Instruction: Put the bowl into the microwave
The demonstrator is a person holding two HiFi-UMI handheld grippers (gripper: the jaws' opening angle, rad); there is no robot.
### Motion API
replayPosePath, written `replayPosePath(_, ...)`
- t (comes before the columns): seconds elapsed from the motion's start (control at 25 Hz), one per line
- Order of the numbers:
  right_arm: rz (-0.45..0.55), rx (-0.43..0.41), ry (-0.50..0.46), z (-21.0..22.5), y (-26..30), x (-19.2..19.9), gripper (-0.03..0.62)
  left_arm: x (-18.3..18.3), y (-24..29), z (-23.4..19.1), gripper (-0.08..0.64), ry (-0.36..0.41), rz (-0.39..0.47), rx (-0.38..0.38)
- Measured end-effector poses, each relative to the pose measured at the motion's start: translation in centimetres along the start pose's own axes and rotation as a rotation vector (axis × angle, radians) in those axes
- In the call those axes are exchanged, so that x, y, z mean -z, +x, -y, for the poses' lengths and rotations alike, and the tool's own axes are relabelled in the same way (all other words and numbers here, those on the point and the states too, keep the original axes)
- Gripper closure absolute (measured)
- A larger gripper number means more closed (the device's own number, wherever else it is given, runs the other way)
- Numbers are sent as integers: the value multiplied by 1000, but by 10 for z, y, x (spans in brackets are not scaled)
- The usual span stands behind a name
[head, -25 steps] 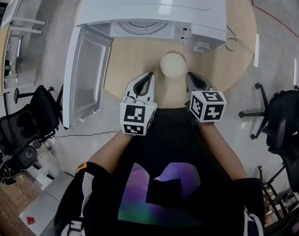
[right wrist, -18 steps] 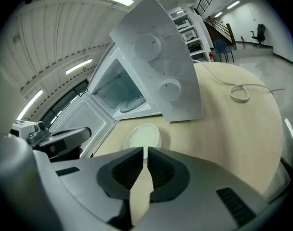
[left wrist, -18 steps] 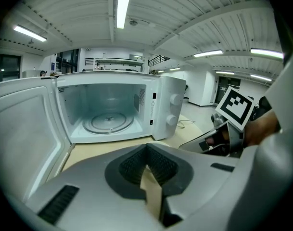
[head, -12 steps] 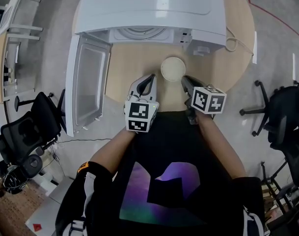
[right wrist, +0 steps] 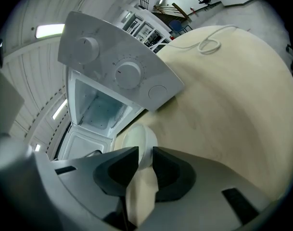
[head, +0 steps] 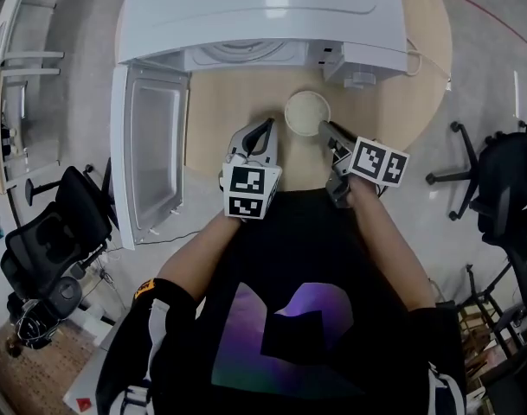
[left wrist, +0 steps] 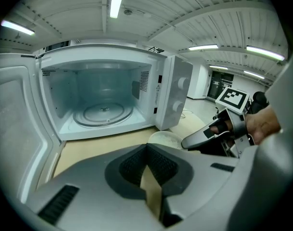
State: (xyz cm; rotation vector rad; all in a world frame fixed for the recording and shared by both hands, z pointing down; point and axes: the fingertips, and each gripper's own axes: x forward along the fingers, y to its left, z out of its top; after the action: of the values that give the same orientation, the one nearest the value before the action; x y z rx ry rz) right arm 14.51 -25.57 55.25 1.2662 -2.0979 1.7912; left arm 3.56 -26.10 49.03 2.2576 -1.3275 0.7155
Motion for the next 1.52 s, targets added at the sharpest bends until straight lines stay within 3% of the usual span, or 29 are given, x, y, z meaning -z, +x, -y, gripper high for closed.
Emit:
replayPosePath(0.72,49,-120,213,7,7,-4,517,24,32,-11,512,20,-91,-11)
replayPosePath(1.2,63,-122,235,1,6,0,534,26,21,-26,512,-11,-76,-43)
replayPosePath(1.52,102,-160,229,-27,4,-9,535,19,13,-42,512,-44,-40,-62)
